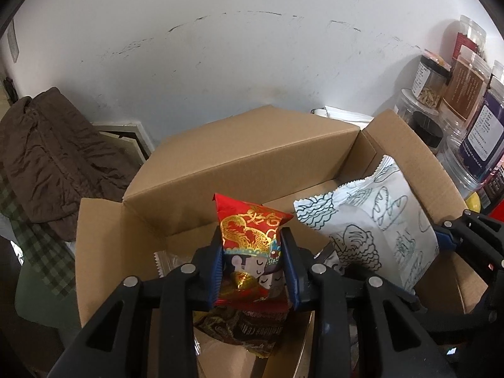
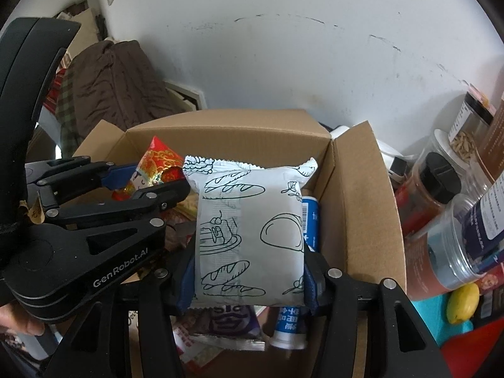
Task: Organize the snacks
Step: 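Open both tools to drop the red packet and white bag in the box, then withdraw both tools from the box toward the last red packet and lollipop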
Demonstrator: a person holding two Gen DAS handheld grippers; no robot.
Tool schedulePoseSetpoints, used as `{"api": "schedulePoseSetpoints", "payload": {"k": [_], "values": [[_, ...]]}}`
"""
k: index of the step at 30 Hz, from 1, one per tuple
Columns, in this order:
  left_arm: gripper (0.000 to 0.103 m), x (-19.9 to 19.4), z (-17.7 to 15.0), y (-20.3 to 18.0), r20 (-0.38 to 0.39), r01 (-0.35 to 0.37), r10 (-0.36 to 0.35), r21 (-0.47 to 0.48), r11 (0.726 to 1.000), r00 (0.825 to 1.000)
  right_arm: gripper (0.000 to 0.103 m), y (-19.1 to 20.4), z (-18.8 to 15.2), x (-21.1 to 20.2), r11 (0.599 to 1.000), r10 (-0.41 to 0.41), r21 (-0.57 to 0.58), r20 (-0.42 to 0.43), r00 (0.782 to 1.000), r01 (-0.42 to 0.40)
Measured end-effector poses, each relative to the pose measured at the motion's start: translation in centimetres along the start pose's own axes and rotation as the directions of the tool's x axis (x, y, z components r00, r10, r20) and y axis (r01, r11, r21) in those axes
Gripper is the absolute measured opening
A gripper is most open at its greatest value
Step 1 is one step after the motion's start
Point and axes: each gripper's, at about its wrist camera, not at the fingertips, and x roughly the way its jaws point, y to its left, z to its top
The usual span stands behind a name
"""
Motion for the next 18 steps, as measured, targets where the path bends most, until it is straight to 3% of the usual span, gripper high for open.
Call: {"api": "schedulePoseSetpoints", "payload": {"k": [3,6,13,16,18], "values": [[0.033,-0.6,0.0,0.2,-0.001,0.01,-0.01,-0.017,1.0,1.0,0.056,0.0,-0.1,-0.3,1.0,-0.015,0.002,0.006,1.0,0.015],[0.033,-1.3,0.1,0.2,0.016,0.018,-0.017,-0.017,1.0,1.0,0.066,0.0,-0.2,-1.0,0.999,-0.04,0.001,0.034,0.999,0.04],[0.034,-3.1,0.0,0.2,0.058,-0.001,0.001,-0.004,1.0,0.998,0.07,-0.4,-0.2,-2.4,0.999,-0.028,0.016,0.072,0.997,0.027],[0.047,-3.8,0.0,0.3,0.076,-0.007,0.007,-0.001,1.0,0.997,0.07,-0.3,-0.2,-2.7,1.0,-0.023,0.023,0.077,0.997,0.021],[0.064,-4.7,0.0,0.5,0.108,-0.028,0.028,-0.008,1.0,0.994,0.07,-0.2,-0.3,-3.1,0.999,-0.025,0.027,0.085,0.996,0.023]]}}
